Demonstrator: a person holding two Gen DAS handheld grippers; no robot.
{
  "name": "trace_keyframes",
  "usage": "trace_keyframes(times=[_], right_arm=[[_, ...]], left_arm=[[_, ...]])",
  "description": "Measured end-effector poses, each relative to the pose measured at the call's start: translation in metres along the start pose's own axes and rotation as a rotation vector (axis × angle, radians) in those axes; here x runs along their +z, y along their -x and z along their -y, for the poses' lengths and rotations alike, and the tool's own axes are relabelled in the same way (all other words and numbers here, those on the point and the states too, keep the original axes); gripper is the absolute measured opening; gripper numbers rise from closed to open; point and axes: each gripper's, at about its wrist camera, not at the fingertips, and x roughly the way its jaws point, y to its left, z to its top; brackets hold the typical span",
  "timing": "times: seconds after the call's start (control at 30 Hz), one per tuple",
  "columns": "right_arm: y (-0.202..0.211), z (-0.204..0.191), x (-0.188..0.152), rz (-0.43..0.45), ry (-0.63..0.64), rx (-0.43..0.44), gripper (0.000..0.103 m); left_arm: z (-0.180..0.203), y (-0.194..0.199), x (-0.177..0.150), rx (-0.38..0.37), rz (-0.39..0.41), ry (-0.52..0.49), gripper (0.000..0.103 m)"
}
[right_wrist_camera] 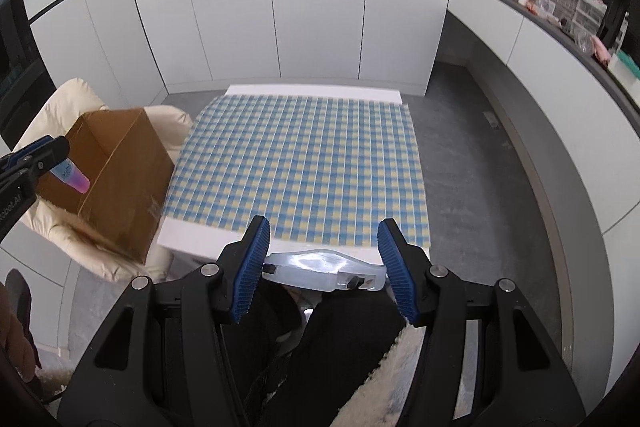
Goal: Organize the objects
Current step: 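Carry the pink tube with the left tool while the right tool carries the bottle to the box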
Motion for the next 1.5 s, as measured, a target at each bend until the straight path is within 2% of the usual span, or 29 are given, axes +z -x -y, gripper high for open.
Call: trace_keyframes(times=[0.2, 0.53, 0.9, 1.13, 1.5], right_arm=[[0.005, -0.007, -0.023, -0.027, 0.026, 0.011, 0.059], [0.019, -0.014, -0.047, -0.029, 0.054, 0.027, 0.059], [0.025, -0.017, -0.045, -0.019, 0.070, 0.007, 0.059], [0.019, -0.028, -0.041, -0.023, 0.102, 0.027, 0.059], [0.002, -0.083, -0.037, -0.041, 0.226, 0.116, 0.059]], left_arm=[[0.007, 0.017, -0.020, -0.001, 0.002, -0.050, 0.018], [0.003, 0.018, -0.048, -0.029, -0.051, -0.045, 0.018], [-0.019, 0.025, -0.046, -0.004, -0.030, -0.008, 0.018], [-0.033, 0.020, -0.050, 0.016, -0.048, 0.016, 0.018], [-0.078, 0.015, -0.065, 0.099, -0.089, 0.106, 0.018]])
